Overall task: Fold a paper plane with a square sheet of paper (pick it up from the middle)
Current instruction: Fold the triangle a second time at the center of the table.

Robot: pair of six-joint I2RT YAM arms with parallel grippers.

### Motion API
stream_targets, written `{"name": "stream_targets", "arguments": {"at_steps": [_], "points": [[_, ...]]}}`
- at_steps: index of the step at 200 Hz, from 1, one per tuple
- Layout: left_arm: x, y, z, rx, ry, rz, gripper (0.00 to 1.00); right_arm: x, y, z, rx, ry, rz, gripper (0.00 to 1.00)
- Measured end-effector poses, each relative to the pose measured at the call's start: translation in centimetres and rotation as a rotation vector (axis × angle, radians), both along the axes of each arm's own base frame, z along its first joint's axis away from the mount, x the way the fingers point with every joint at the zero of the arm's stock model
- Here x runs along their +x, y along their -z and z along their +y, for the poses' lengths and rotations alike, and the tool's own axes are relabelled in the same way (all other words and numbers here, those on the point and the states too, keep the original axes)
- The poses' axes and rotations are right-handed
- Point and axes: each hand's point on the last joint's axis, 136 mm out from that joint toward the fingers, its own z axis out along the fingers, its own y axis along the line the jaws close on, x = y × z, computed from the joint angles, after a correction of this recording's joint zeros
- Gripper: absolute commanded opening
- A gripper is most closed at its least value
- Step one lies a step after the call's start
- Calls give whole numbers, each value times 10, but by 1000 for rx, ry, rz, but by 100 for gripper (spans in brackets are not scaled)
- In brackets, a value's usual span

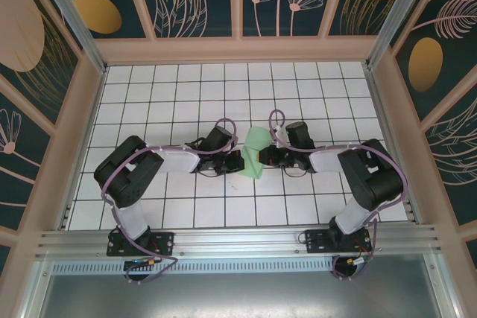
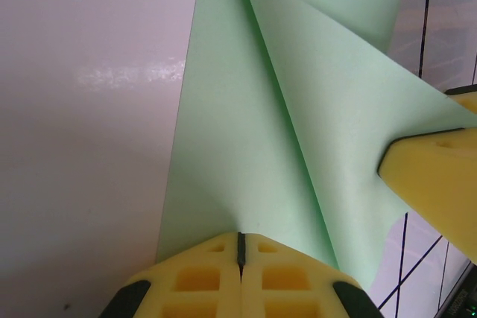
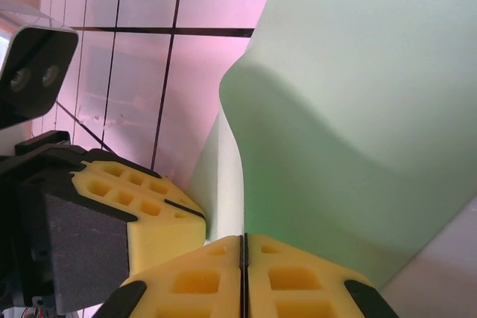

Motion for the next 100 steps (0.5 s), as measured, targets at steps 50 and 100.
{"name": "stream_targets", "arguments": {"at_steps": [50,100], "points": [[0,-1,0,5,2,2,8,-5,3,-1,-10,-20,14,14],[0,0,0,7,2,3,8,-4,0,0,-31,-65,-9,13]]}}
